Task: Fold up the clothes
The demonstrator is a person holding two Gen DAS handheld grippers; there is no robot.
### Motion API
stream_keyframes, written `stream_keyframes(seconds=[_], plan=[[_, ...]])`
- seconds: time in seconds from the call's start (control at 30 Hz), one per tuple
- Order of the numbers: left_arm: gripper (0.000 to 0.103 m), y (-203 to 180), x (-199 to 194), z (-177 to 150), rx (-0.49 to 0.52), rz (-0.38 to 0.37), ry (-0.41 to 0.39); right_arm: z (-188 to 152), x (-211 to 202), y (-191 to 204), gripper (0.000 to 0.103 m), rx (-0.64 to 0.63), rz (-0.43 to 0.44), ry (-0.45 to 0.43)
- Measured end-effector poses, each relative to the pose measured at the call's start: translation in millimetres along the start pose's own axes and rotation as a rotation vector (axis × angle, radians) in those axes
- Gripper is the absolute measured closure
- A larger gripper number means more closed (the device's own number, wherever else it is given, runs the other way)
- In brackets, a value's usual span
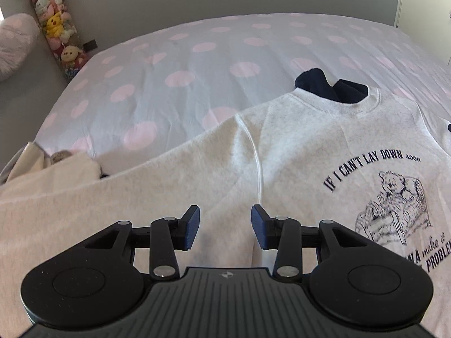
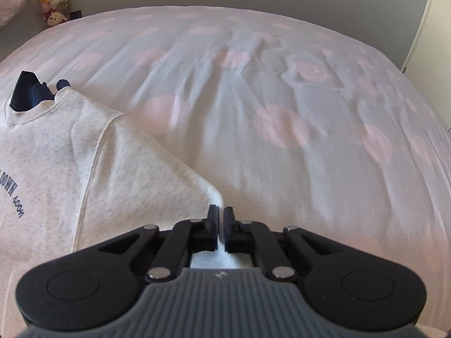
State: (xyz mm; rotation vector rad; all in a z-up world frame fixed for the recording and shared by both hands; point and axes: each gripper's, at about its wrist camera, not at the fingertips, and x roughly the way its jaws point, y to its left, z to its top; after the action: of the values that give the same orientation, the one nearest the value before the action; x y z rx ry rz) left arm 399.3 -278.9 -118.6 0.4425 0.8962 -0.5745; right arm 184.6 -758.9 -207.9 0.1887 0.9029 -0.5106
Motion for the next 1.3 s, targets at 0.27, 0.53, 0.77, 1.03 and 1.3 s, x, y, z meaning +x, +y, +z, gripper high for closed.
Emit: stream_keyframes(seconds=[0.27,0.53,0.77,1.03,1.3], plan=[[0.061,6.6,-63.6,-82.5,-0.069,-0.059,0.134,-35.0,-83.6,13.4,0.081,0.062,0.087,-0.007],[0.057,6.3,-103.1,-164.0,-0.140,-0.120,0.262,-127.4,-168.8,37.0,0.075,0.138,0.188,0.091],[0.058,10.6,-125.0,-207.3,-0.279,-0.138,0.288,-207.0,-224.7,50.6,0.068,0.213,0.206,0.157],[0.058,0.6,-143.5,-229.9,-0.333,-0.149,0.234,-253.1,-255.8,85.7,0.060,0.141,0.246,0.214],[0.058,-11.1,-152.7,-243.8,-0.313,-0.124,0.169,-270.6,-268.6,161.3,0.058,-0.180,0.340,0.274]])
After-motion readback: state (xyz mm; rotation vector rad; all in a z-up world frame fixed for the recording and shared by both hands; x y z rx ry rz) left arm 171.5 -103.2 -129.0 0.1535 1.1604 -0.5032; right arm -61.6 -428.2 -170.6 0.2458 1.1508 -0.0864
